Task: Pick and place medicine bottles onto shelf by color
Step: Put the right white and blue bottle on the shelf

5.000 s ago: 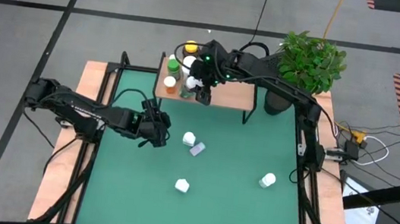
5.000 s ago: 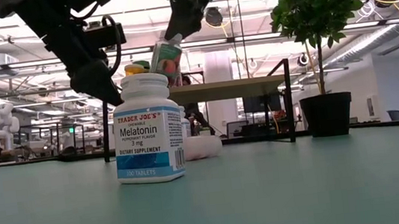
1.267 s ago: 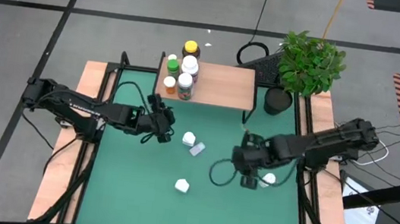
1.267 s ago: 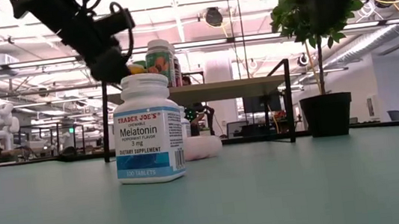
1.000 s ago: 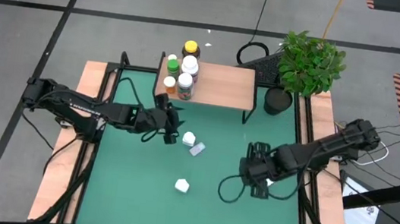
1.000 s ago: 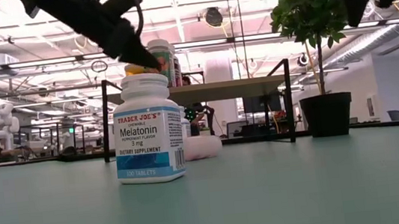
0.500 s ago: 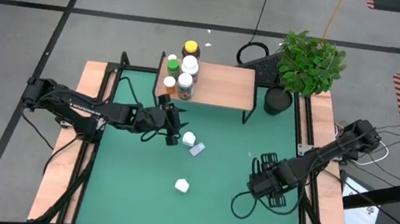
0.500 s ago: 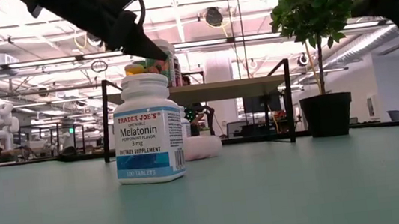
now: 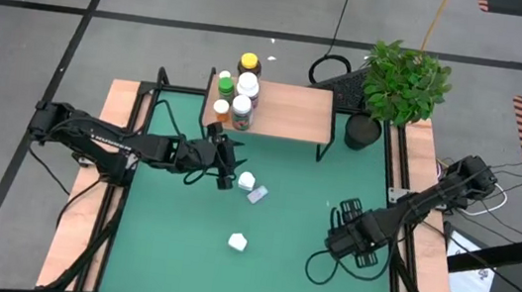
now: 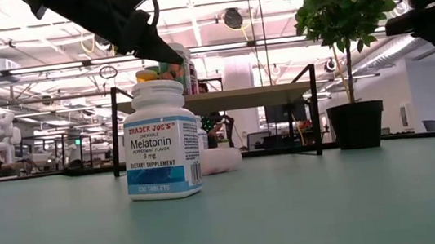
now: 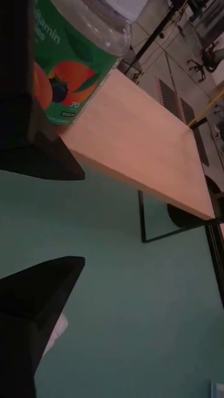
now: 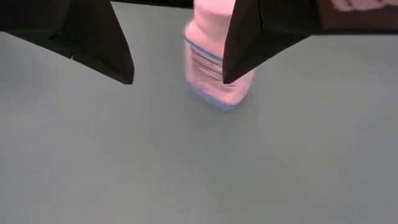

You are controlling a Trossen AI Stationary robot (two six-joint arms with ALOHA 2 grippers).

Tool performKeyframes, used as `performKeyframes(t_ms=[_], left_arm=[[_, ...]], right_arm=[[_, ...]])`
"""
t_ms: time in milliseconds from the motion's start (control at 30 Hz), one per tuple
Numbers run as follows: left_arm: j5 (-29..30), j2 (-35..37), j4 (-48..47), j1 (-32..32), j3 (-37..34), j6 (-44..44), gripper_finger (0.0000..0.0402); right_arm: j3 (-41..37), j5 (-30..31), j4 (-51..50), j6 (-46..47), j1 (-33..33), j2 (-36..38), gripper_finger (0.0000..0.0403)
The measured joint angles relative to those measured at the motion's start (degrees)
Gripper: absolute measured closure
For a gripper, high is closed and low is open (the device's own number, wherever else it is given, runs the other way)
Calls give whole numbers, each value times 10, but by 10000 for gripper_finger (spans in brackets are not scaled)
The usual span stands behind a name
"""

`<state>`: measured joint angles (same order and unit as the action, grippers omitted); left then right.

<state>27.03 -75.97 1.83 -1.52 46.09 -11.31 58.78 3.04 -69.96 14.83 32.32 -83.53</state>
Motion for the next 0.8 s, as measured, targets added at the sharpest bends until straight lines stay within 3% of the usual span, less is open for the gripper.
performKeyframes(t_ms=[333,533,800], left_arm=[[0,0,1,0,0,0,190],[0,0,2,0,0,26,190],[-24,-9,4,-47,0,110,190]], right_arm=[[0,-2,-35,25,0,0,164],[6,1,-40,-10,0,0,164],[54,112,-12,-71,-1,27,165]])
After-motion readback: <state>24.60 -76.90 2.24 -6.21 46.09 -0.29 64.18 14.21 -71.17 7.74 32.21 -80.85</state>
